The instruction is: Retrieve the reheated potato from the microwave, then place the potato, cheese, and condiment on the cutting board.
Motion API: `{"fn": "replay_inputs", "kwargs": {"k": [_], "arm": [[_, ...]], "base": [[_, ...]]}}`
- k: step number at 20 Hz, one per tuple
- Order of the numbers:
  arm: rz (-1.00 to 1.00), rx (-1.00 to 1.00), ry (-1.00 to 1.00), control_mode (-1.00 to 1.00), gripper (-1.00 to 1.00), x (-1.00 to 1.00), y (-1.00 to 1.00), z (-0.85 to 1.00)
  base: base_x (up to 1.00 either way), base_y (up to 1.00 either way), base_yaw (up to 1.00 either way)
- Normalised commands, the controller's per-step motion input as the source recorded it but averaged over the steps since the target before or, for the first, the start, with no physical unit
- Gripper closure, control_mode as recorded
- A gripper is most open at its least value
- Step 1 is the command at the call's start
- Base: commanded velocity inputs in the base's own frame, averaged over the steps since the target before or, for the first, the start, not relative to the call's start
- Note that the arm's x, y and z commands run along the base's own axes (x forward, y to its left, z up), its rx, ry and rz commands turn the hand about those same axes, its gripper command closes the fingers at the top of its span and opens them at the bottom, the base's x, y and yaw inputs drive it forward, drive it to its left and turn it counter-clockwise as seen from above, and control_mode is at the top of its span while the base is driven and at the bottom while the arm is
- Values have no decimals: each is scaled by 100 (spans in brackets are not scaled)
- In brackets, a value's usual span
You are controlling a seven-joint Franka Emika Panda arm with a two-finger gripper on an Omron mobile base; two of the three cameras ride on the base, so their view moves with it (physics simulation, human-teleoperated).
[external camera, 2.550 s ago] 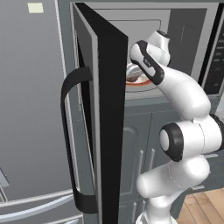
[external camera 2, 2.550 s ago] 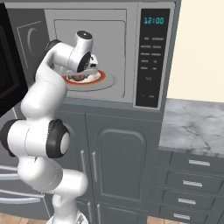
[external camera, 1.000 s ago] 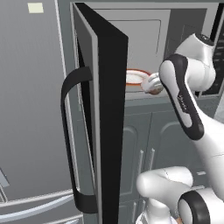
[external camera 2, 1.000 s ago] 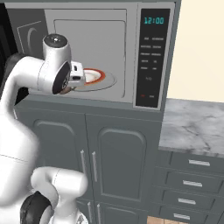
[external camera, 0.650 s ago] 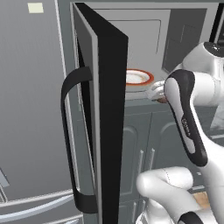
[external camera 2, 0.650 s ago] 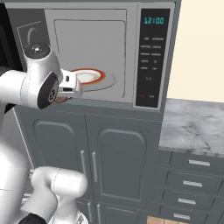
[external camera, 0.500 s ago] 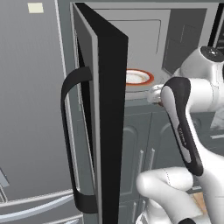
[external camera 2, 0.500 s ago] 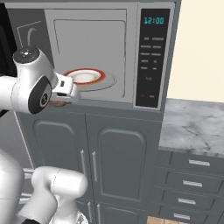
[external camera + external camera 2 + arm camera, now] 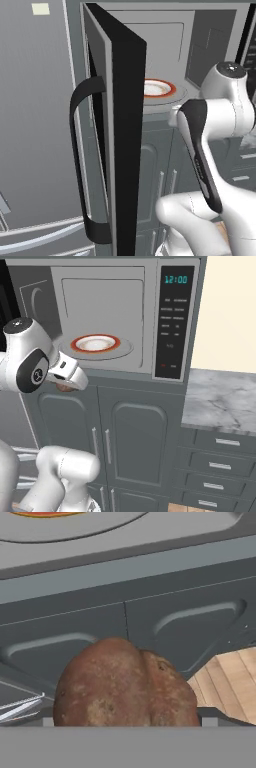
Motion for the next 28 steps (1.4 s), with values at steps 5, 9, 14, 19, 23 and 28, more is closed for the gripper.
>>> {"fn": "replay_inputs", "kwargs": {"k": [5, 9, 14, 19, 23, 28], "arm": [[0, 9, 3, -100, 100, -16, -1, -23], [0, 0, 2, -100, 100, -3, 0, -3], [0, 0, 0, -100, 100, 0, 0, 0], [0, 0, 0, -100, 100, 0, 0, 0], [0, 0, 0, -100, 100, 0, 0, 0], [0, 0, 0, 100, 100, 0, 0, 0]], "base": [[0, 0, 0], [0, 0, 0], [0, 0, 0], [0, 0, 0], [0, 0, 0], [0, 0, 0]]}}
